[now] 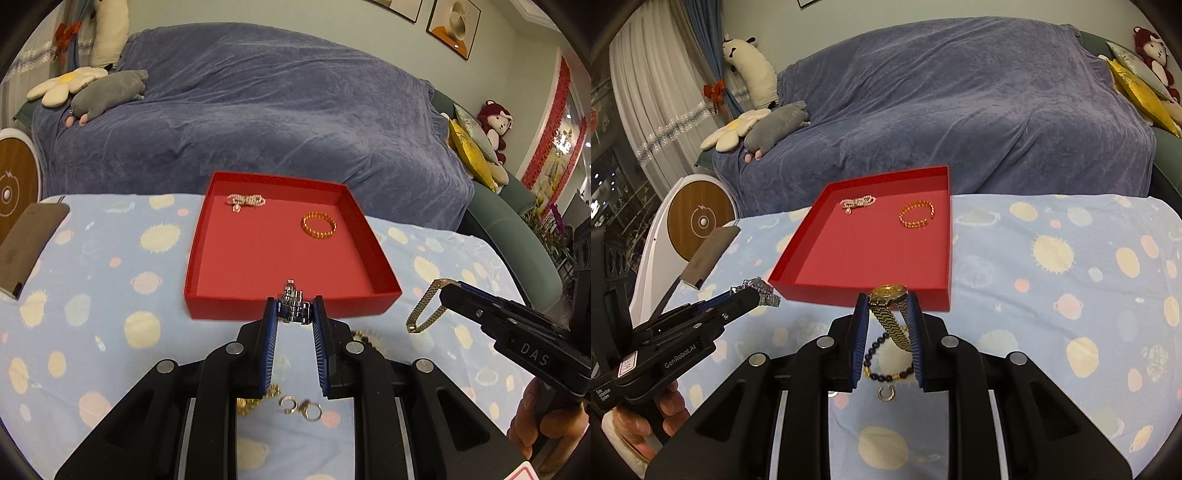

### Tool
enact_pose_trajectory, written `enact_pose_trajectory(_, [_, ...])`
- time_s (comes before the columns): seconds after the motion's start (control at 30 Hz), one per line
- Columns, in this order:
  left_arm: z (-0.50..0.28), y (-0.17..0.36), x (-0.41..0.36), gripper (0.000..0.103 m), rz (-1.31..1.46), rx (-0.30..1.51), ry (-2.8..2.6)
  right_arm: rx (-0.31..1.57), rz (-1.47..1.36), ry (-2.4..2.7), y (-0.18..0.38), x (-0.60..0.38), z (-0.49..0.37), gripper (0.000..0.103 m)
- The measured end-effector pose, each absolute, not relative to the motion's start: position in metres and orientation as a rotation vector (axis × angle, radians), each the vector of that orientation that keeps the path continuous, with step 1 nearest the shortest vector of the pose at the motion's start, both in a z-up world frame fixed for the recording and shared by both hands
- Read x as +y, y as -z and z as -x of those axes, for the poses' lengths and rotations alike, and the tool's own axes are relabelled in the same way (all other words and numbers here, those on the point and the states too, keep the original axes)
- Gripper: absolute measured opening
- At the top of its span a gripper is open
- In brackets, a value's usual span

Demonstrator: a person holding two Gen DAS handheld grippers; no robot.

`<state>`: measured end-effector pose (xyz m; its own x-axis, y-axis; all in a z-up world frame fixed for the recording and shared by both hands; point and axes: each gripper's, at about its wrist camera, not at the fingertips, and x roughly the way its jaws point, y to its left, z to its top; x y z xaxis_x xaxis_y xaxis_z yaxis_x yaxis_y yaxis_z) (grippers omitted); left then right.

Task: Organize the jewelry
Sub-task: 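Carry both watches into the red box and open both tools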

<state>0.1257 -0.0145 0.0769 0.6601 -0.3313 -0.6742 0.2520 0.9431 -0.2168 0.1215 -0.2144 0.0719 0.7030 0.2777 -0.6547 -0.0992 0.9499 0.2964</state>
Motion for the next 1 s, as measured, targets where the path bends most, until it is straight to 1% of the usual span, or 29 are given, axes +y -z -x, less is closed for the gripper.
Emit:
enact_pose_trajectory(0.13, [-0.169, -0.084, -0.023, 0.016, 0.094, 0.785, 0.342, 0.76, -0.272, -0.222, -0.073, -0.215, -0.165, 0.02])
enact_pose_trajectory(0.3, [-0.226, -0.074, -0.029, 0.016, 0.12, 0.794, 0.354, 0.785, -0.31, -0.227, -0.054, -0.211, -0.218, 0.02])
enact_pose_trajectory(0.4, [-0.254, -0.061, -0.03, 0.016, 0.129, 0.795, 0.325, 0.815, -0.328, -0.221, -0.037, -0.208, -0.244, 0.02])
enact_pose_trajectory(0.53, [-0.285, -0.036, -0.028, 0.016, 0.138, 0.846, 0.308, 0.844, -0.313, -0.2, -0.017, -0.205, -0.266, 0.02])
enact_pose_trajectory(0.63, [-0.295, -0.021, -0.027, 0.016, 0.126, 0.874, 0.289, 0.866, -0.293, -0.194, -0.003, -0.204, -0.273, 0.02])
enact_pose_trajectory(0.7, [-0.298, -0.017, -0.026, 0.016, 0.114, 0.862, 0.276, 0.877, -0.263, -0.191, 0.002, -0.202, -0.276, 0.02])
enact_pose_trajectory(0.77, [-0.299, -0.018, -0.024, 0.02, 0.11, 0.852, 0.26, 0.864, -0.238, -0.179, 0.001, -0.202, -0.273, 0.023])
enact_pose_trajectory(0.8, [-0.298, -0.019, -0.023, 0.025, 0.119, 0.849, 0.256, 0.857, -0.229, -0.173, 0.0, -0.202, -0.272, 0.026])
enact_pose_trajectory(0.83, [-0.297, -0.021, -0.02, 0.028, 0.128, 0.843, 0.259, 0.847, -0.227, -0.169, -0.003, -0.203, -0.269, 0.027])
enact_pose_trajectory(0.87, [-0.296, -0.025, -0.018, 0.029, 0.134, 0.836, 0.256, 0.838, -0.232, -0.169, -0.006, -0.205, -0.266, 0.03])
enact_pose_trajectory(1.0, [-0.28, -0.042, -0.007, 0.037, 0.15, 0.817, 0.233, 0.815, -0.25, -0.18, -0.024, -0.215, -0.244, 0.03])
